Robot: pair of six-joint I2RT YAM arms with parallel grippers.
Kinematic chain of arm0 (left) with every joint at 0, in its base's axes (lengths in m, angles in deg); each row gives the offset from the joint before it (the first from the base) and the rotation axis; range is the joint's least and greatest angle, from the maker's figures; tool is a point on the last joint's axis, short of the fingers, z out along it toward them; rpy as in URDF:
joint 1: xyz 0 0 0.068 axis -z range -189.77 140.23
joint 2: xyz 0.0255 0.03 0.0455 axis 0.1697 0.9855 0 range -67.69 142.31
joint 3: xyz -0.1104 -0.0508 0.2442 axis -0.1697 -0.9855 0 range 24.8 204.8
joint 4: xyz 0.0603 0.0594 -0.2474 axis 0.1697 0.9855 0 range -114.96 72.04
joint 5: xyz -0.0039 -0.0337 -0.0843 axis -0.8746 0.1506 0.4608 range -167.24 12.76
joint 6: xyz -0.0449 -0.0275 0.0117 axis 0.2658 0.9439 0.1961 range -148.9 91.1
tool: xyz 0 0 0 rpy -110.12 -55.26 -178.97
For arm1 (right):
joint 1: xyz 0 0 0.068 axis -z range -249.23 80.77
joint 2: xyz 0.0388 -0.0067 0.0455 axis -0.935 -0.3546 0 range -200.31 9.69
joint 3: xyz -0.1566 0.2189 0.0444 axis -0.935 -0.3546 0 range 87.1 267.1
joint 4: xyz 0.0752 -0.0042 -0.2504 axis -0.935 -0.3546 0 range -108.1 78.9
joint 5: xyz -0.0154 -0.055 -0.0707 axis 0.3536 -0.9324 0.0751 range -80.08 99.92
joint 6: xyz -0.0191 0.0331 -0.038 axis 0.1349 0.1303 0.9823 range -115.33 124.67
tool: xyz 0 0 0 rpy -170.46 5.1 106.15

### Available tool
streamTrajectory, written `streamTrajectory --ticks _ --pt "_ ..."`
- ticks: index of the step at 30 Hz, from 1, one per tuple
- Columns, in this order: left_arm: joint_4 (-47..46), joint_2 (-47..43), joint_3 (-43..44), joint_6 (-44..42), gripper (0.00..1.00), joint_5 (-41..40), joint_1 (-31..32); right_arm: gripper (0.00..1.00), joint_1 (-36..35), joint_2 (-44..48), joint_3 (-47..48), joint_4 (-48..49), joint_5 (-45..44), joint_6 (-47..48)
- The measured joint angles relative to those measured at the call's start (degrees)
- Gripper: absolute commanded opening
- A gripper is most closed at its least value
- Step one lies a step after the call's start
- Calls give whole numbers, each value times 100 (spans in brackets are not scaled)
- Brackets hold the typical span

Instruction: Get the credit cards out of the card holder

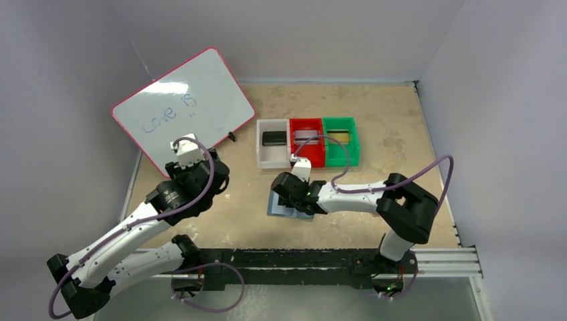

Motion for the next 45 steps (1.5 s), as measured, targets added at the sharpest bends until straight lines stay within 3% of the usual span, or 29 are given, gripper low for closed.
streamTrajectory --ticks 3,6,16,23,26,31,40,45 --pt "-74 0 0 0 82 177 0 59 15 50 0 -66 -7 39" --pt "-50 0 0 2 82 170 0 71 2 52 74 -212 -13 79" --pt "0 -372 0 9 83 -13 0 73 -247 -267 837 -874 -208 -66" --pt "2 -442 0 15 83 -87 0 72 -289 -446 872 -1384 -433 -382" --pt "2 -417 0 20 82 -87 0 71 -308 -444 872 -1443 -468 -417" --pt "2 -358 0 28 82 -85 0 57 -313 -411 791 -1287 -452 -356" --pt "2 -334 0 48 82 -83 0 47 -313 -26 267 -798 -299 -232" --pt "2 -313 0 48 82 -83 0 36 -313 153 59 -503 -195 -11"
